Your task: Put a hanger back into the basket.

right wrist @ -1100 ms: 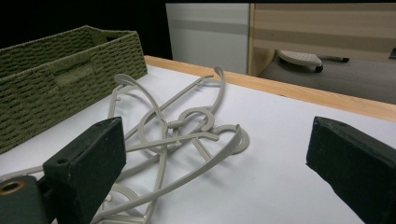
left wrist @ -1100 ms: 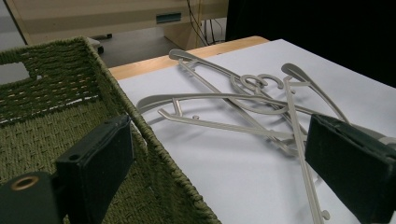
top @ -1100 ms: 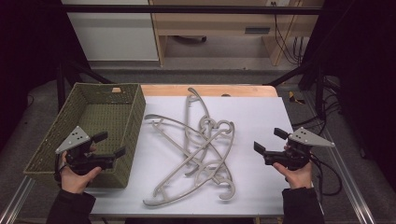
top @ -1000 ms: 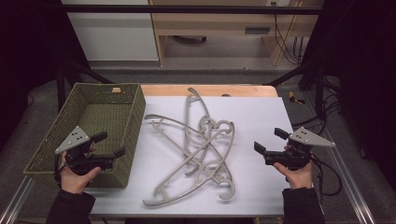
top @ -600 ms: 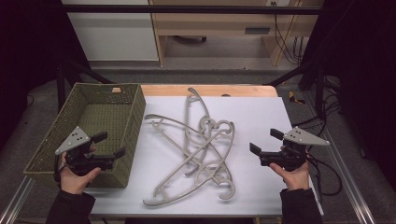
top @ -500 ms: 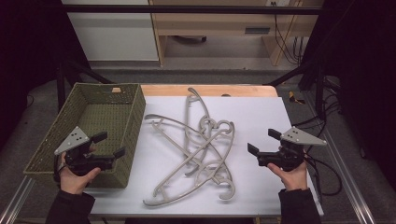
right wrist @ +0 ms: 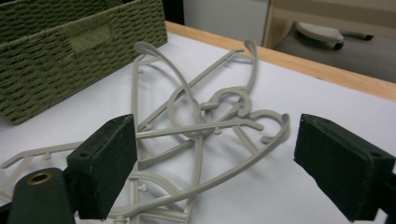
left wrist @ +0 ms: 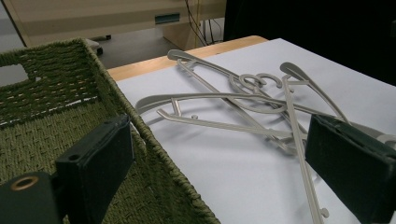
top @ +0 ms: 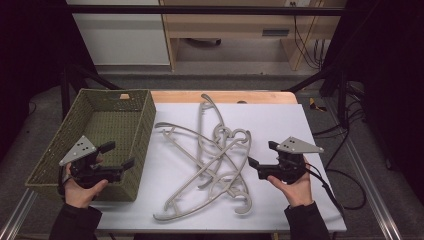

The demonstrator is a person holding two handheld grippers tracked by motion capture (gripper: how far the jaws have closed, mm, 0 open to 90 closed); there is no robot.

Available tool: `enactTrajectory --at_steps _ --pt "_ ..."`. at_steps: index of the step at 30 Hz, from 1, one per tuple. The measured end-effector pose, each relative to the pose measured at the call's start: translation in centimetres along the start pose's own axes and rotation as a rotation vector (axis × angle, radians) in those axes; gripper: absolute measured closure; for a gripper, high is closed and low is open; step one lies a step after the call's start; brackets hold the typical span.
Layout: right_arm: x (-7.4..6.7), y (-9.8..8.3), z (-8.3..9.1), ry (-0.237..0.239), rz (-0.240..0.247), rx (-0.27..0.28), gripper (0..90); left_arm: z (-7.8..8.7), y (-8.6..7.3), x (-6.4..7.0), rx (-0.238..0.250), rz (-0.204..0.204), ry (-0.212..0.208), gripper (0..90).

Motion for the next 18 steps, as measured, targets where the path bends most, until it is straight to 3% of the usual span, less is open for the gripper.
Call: enactTrajectory --at_steps 14,18 --pt "-2.0 -2.3 -3.5 0.003 0.018 -0.152 20.7 -0.2 -0.1 0.4 -0.009 -0.008 -0.011 7.8" --pt "-2.2 -2.7 -3.8 0.005 0.031 -0.163 21.0 -0.5 0.0 1.1 -0.014 -0.017 -0.027 8.3"
Point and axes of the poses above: each handheld gripper's, and its own axes: z roughly backward along the jaws, y roughly out of its top, x roughly to its right, the point moved 9 cm from there along -z, roughly forward along the jaws, and after that the axes turned 5 degrees about -y, right-handed, at the moved point
